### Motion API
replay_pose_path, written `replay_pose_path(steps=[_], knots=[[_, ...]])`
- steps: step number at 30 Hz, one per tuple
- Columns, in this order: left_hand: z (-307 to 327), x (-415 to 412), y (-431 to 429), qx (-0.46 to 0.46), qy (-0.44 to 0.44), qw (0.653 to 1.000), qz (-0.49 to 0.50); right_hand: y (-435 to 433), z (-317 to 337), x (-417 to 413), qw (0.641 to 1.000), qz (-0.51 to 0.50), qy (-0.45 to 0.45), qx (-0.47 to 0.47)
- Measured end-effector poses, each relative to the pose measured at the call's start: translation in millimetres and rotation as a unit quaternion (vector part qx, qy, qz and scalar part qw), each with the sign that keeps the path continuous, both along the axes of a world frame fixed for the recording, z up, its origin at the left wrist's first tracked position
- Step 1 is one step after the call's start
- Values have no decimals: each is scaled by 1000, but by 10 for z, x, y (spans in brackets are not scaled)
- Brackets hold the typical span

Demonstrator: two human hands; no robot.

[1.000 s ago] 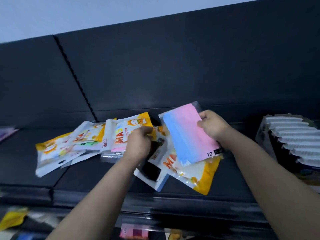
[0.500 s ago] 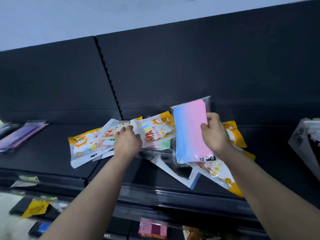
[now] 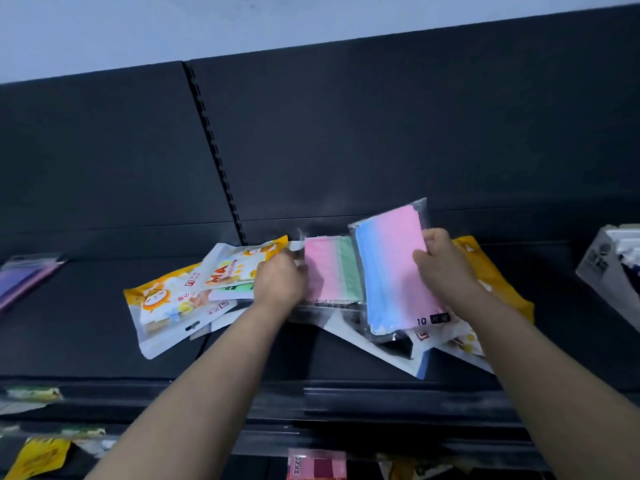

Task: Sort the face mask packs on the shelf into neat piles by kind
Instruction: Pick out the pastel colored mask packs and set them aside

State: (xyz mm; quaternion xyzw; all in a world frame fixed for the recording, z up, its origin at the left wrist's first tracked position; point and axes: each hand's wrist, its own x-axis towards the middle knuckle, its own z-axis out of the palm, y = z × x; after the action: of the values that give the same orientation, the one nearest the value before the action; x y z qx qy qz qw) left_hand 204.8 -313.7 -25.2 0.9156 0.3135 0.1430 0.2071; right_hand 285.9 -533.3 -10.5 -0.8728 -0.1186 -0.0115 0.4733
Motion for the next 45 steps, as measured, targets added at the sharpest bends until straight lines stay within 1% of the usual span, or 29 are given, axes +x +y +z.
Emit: replay_pose_path(steps=[2,4,7,9,11,13,14,15,16,18,21,22,25,27,29,31,32,34,36,40,45], knots=[[16,73,55,-52,46,998,-6,31,-38,-26,996,5,-3,-84],[12,134,43,-88,69,994,-15,46,-78,-60,988,0,-14,-153],[-49,223,50,-89,88,992,-26,43,-119,-117,982,-19,-27,-186],[-82,261,74,-113,84,989,-40,45,-142,-148,986,-28,-29,-161],[-86,273,101,-150,48,986,-52,68,-141,-181,995,-36,-10,-91],[3,238,122,-150,-16,987,-46,125,-108,-227,999,-30,36,27],[64,209,148,-141,-59,988,-37,167,-84,-249,994,-21,63,90],[127,170,187,-133,-100,986,-30,218,-64,-259,986,-8,91,138],[195,113,228,-131,-134,982,-24,272,-33,-281,980,13,107,167],[282,-8,332,-160,-180,970,-11,411,21,-285,975,68,112,177],[369,-307,541,-266,-219,938,28,711,39,-329,958,128,117,228],[398,-453,629,-281,-224,932,46,862,48,-356,950,151,124,243],[427,-946,950,-267,-244,927,100,1388,-9,-484,932,212,148,256],[409,-1310,1191,-225,-258,929,142,1725,-31,-650,923,251,150,251],[362,-1690,1464,-188,-244,933,185,2050,-50,-876,910,298,155,243],[316,-2025,1720,-186,-232,930,218,2345,-62,-1093,909,324,148,218],[324,-2196,1835,-198,-245,919,235,2513,-63,-1213,909,331,144,209],[327,-2515,2083,-225,-282,894,266,2853,-97,-1421,912,332,138,199],[316,-2803,2322,-257,-300,873,286,3156,-119,-1630,914,327,137,199],[244,-3486,2931,-254,-286,873,303,3800,-216,-2111,912,315,156,214],[138,-3982,3504,-272,-275,872,300,4414,-228,-2529,912,302,166,224]])
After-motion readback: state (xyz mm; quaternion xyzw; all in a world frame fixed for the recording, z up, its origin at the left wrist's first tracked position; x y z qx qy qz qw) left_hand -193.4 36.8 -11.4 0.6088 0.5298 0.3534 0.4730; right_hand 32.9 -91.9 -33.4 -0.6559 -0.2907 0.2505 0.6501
